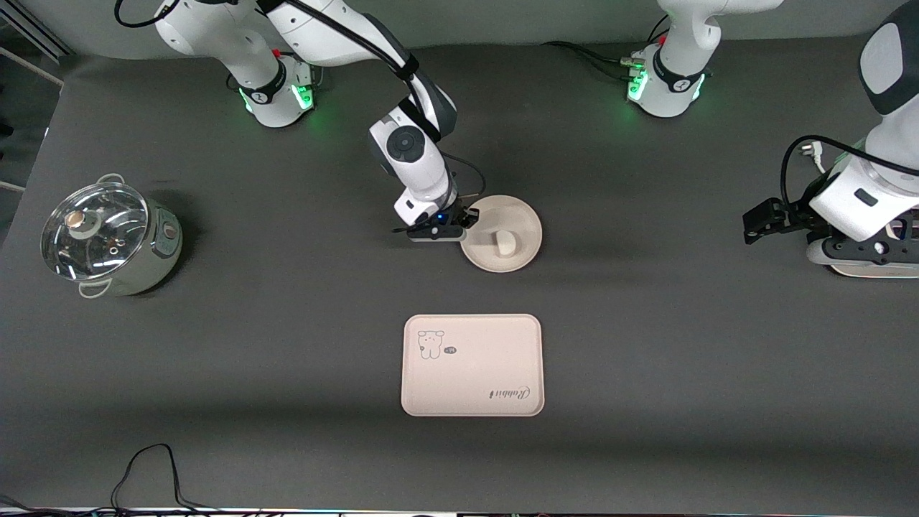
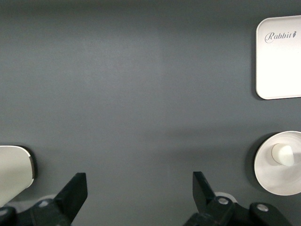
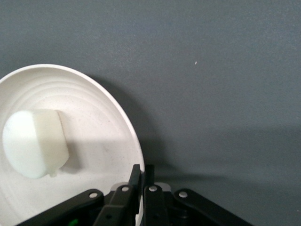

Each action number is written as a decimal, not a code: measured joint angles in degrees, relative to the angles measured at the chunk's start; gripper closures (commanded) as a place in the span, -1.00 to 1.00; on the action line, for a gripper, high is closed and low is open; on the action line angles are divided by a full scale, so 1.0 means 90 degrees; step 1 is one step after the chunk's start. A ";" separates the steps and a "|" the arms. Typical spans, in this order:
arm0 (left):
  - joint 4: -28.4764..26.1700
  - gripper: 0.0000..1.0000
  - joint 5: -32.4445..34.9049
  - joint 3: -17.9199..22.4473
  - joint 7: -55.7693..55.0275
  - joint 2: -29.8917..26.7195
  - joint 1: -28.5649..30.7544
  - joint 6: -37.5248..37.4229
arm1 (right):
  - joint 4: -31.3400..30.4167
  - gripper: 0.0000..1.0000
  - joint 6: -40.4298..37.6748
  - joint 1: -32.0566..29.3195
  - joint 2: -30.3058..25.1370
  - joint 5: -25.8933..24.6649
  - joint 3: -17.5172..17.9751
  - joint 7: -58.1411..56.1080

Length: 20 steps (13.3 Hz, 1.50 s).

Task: Place bun in plate and plate on tray
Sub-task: 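Lower the right gripper to the plate rim and grasp it, then carry the plate with the right gripper onto the rabbit tray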

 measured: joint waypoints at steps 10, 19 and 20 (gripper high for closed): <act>0.0010 -1.00 -0.0005 -0.0005 0.0000 0.0001 -0.0002 0.0000 | 0.0132 1.00 -0.2206 -0.0729 -0.1984 0.0000 -0.0123 -0.1396; 0.0012 -1.00 -0.0011 -0.0003 0.0000 0.0010 -0.0002 -0.0005 | 0.1207 1.00 -0.2671 -0.1444 -0.1655 0.0237 -0.0133 -0.1841; 0.0014 -1.00 -0.0011 -0.0003 0.0000 0.0010 -0.0002 -0.0019 | 0.1591 1.00 -0.2702 -0.1591 -0.1328 0.0237 -0.0134 -0.1885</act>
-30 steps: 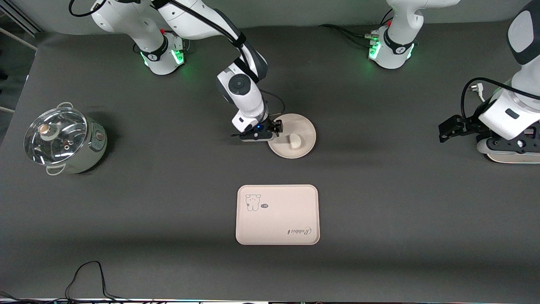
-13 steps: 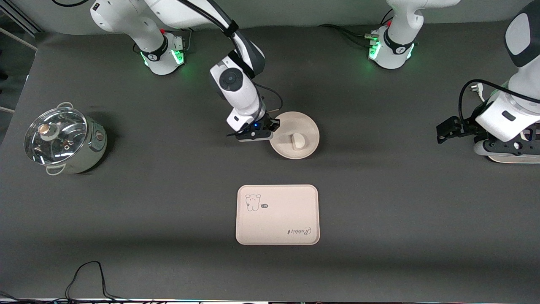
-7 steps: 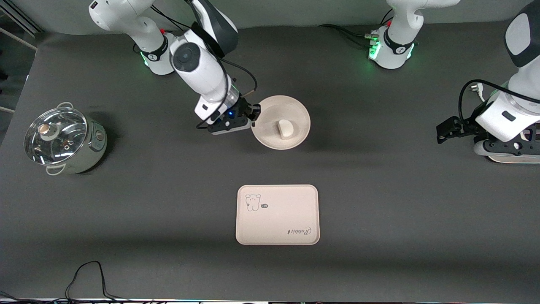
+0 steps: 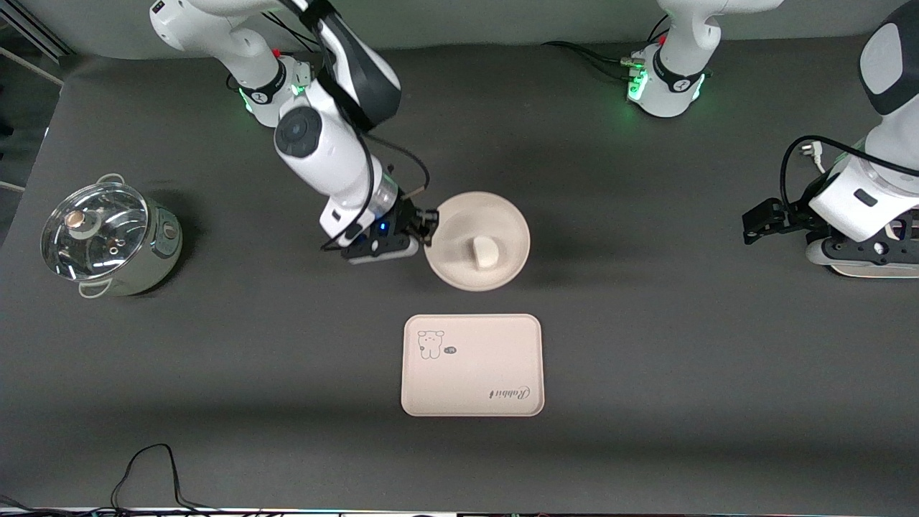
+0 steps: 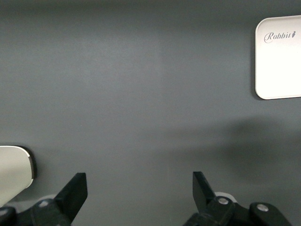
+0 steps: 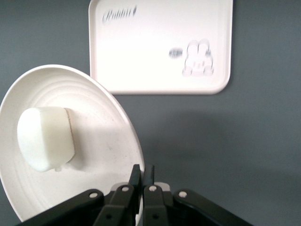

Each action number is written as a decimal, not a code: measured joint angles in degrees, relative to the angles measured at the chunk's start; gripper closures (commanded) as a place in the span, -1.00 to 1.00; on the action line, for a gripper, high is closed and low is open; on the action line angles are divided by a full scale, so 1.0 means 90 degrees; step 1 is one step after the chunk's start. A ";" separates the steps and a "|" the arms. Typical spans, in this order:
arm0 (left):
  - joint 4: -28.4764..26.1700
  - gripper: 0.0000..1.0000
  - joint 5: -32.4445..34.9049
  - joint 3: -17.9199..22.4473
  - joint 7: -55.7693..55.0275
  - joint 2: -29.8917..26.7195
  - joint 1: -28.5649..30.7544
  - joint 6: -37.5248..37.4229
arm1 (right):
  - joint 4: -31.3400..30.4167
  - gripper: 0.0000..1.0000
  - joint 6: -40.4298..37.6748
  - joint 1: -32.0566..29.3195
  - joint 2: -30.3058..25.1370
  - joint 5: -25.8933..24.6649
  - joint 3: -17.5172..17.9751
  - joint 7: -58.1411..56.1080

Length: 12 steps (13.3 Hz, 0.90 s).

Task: Place bun in plate and plate on tray
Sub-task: 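Carry the plate with the right gripper onto the rabbit tray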

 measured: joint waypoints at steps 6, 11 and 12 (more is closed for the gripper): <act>0.0037 -1.00 0.0000 0.0000 0.0000 0.0000 0.0000 -0.0098 | 0.2996 1.00 -0.0729 -0.0580 0.1989 0.0010 0.0002 -0.0038; 0.0046 -1.00 0.0000 -0.0001 0.0000 0.0003 0.0000 -0.0106 | 0.4368 1.00 -0.0754 -0.0783 0.3101 0.0021 0.0001 -0.0038; 0.0047 -1.00 0.0000 -0.0003 0.0000 0.0003 -0.0001 -0.0107 | 0.4481 1.00 -0.0749 -0.0795 0.3277 0.0031 0.0000 -0.0035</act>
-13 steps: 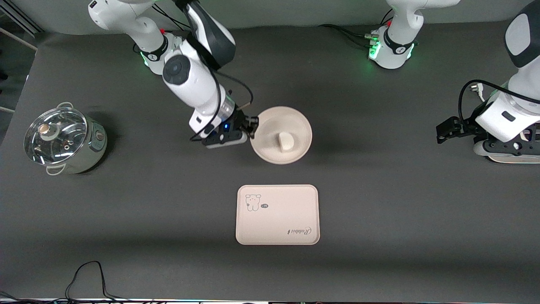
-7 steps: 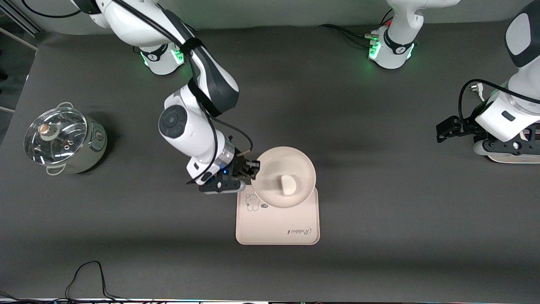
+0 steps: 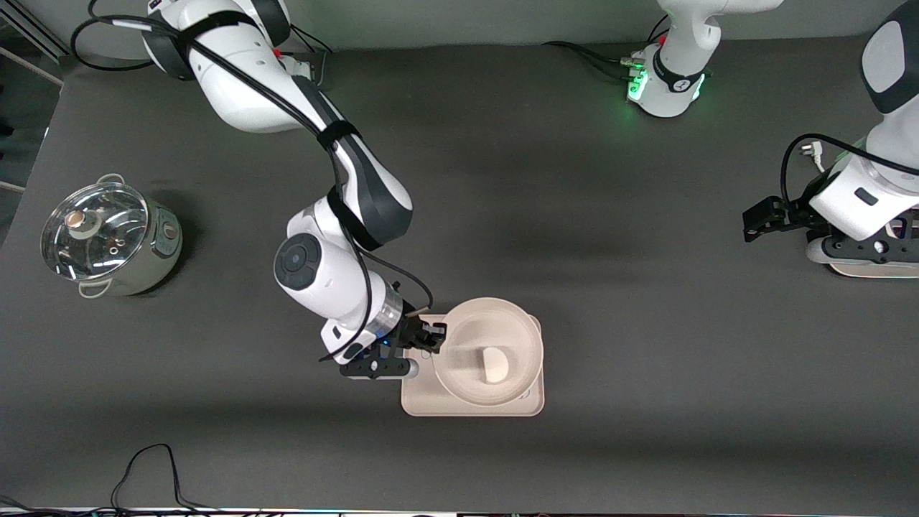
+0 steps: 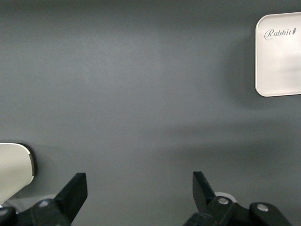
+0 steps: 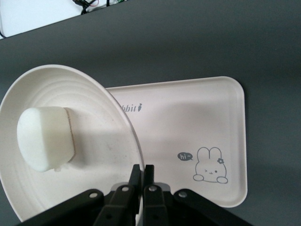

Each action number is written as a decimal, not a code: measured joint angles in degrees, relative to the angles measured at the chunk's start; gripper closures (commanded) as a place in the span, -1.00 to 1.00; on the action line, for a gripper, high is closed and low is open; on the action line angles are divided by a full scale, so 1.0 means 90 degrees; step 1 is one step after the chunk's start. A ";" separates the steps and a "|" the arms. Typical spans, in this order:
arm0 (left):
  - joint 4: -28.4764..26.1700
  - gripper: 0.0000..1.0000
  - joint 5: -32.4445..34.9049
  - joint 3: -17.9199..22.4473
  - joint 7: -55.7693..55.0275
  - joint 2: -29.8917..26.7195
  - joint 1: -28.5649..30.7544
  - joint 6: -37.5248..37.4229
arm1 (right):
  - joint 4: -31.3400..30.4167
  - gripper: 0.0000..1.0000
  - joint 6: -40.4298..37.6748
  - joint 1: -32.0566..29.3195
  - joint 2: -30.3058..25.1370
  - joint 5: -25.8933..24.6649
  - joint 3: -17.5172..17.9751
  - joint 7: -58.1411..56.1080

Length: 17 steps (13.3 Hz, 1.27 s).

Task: Place bun in plate and plate on tray
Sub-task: 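Carry the plate with the right gripper onto the rabbit tray, then open the right gripper to release the plate on the tray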

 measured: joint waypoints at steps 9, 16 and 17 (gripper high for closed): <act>0.0007 -1.00 -0.0002 -0.0001 -0.0005 0.0001 -0.0011 0.0000 | 0.0110 1.00 0.0263 -0.0111 0.1213 0.0255 0.0037 0.0000; 0.0177 -1.00 -0.0002 0.0013 -0.0029 -0.0005 -0.0006 -0.0384 | 0.0135 -1.00 0.0399 -0.0103 0.1396 0.0337 0.0058 0.0000; 0.0226 -1.00 -0.0003 0.0013 -0.0035 -0.0008 -0.0006 -0.0388 | 0.0157 -1.00 0.0438 -0.0116 0.1388 0.0341 0.0058 0.0000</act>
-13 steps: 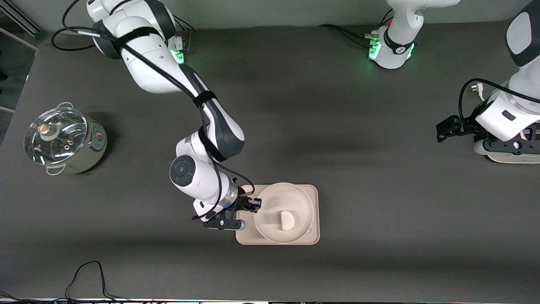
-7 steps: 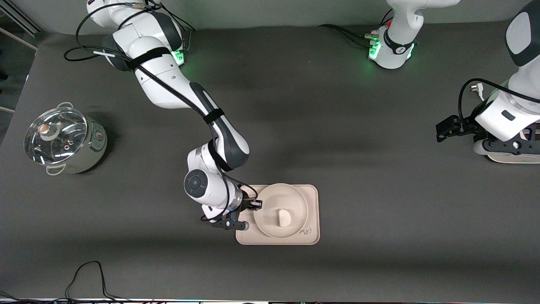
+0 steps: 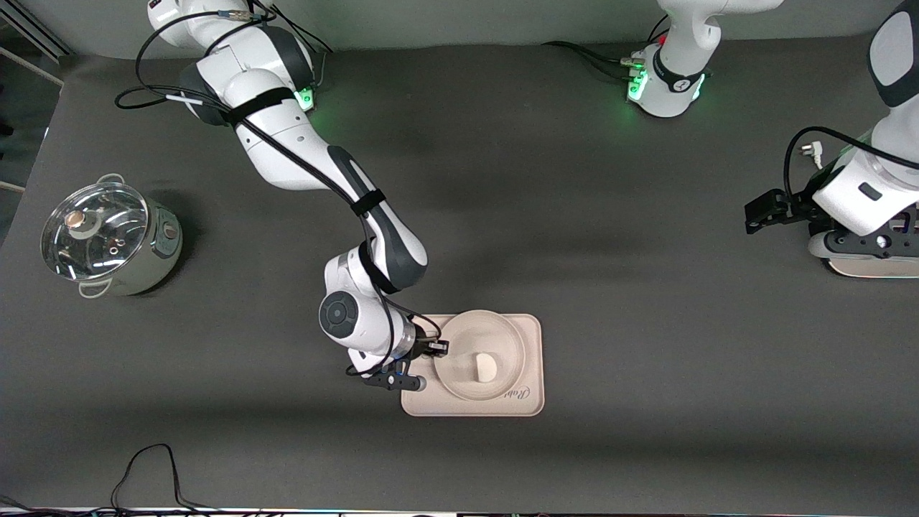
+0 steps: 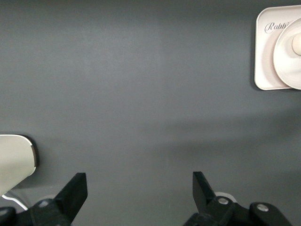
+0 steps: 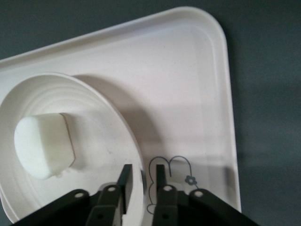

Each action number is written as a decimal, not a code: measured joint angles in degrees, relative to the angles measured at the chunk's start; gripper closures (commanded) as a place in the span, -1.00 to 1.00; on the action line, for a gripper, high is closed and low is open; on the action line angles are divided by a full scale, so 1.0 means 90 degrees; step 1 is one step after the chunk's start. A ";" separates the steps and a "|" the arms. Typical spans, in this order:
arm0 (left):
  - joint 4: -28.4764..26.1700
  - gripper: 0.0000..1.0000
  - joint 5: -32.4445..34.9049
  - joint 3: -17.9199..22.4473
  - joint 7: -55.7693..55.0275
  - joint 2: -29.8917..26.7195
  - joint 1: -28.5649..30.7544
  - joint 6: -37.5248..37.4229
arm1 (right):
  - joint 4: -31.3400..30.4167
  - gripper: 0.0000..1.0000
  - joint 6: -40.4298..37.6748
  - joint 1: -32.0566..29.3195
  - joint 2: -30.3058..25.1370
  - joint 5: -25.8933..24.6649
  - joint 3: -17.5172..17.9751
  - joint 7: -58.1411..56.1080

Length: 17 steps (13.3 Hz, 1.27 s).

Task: Place bun in plate and plate on tray

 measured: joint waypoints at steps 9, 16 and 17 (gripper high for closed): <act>0.0238 -1.00 -0.0009 -0.0515 -0.0439 -0.0036 -0.0071 -0.0993 | -0.0304 -1.00 -0.2118 -0.0617 -0.1857 -0.1004 -0.0183 -0.0015; 0.0902 -1.00 0.0013 -0.0786 -0.1693 -0.0218 -0.0117 -0.2418 | -0.2611 -1.00 -0.3895 -0.1717 -0.5603 -0.2076 -0.0217 -0.1255; 0.0916 -1.00 0.0028 -0.0778 -0.1696 -0.0216 -0.0116 -0.2560 | -0.2798 -1.00 -0.4094 -0.1937 -0.5953 -0.2254 -0.0220 -0.1631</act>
